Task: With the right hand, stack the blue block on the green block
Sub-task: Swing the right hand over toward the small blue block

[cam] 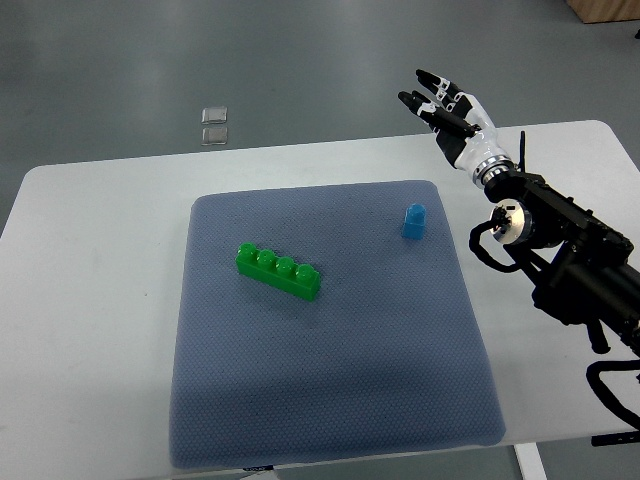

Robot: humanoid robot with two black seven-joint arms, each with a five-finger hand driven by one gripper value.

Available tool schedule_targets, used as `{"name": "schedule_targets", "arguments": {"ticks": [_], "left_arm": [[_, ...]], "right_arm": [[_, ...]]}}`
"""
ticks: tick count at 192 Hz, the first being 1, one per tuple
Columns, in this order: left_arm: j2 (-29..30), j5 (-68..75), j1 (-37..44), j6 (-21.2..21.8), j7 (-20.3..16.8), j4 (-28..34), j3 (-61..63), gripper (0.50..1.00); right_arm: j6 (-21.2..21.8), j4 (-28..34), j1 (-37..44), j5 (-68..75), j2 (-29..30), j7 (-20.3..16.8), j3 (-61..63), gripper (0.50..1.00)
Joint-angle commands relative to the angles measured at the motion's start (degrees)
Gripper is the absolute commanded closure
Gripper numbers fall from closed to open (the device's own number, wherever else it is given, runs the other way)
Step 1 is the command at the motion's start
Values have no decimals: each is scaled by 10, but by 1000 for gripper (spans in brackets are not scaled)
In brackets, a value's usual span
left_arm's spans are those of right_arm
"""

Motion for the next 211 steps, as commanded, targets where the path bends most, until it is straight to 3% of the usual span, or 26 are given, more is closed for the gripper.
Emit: {"name": "schedule_targets", "arguments": {"ticks": [1,53,92,173,211], "left_arm": [[0,0,0,0,1,0,0,500],[0,0,0,0,1,0,0,500],[0,0,0,0,1,0,0,500],[0,0,0,0,0,0,0,500],[0,0,0,0,1,0,0,500]], "right_arm": [[5,15,6,-85,-46,0,-54,585],[14,15,56,-335,-124,-3,-141,585],[19,16,86,-499,-151,-4,-259,583],[84,17,159,-523,-184,-3,-398,583],[84,49,168,-525,-180,-1,-410,583]]}}
